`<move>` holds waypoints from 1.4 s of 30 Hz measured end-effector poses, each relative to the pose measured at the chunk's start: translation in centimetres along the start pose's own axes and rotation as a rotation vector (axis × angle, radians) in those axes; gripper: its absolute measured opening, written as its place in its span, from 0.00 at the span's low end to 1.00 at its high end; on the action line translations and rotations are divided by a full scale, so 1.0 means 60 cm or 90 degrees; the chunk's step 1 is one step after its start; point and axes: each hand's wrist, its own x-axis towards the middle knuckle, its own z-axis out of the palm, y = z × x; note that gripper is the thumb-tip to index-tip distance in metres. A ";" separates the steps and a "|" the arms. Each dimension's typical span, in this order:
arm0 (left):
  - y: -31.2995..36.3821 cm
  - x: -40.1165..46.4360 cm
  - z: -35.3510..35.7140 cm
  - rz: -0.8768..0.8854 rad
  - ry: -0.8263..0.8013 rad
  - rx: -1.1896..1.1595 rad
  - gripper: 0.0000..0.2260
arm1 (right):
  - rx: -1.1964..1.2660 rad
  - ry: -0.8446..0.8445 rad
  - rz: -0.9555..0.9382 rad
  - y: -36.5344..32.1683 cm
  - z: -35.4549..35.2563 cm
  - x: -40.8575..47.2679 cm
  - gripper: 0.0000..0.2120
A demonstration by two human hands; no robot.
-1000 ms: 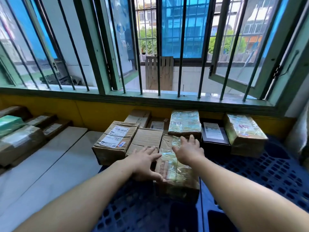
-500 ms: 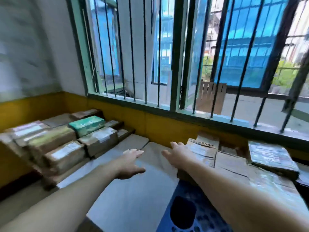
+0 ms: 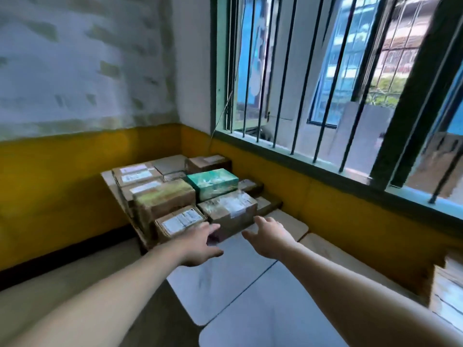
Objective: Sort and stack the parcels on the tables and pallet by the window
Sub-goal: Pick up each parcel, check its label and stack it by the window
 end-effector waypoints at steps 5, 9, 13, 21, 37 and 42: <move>-0.061 0.077 -0.042 -0.043 -0.011 0.009 0.32 | 0.010 -0.048 -0.055 -0.049 0.014 0.135 0.29; -0.116 0.133 -0.080 -0.083 -0.006 -0.002 0.31 | 0.031 -0.070 -0.071 -0.094 0.024 0.211 0.31; -0.184 0.195 -0.109 -0.091 -0.014 -0.028 0.31 | 0.047 -0.053 -0.061 -0.143 0.037 0.284 0.31; -0.359 0.328 -0.157 -0.059 -0.032 -0.039 0.31 | 0.043 -0.044 0.034 -0.273 0.092 0.417 0.29; -0.422 0.606 -0.187 0.074 -0.104 -0.060 0.34 | 0.074 0.025 0.231 -0.245 0.149 0.641 0.32; -0.397 0.710 -0.171 0.061 -0.130 -0.061 0.33 | 0.094 0.049 0.314 -0.189 0.149 0.714 0.33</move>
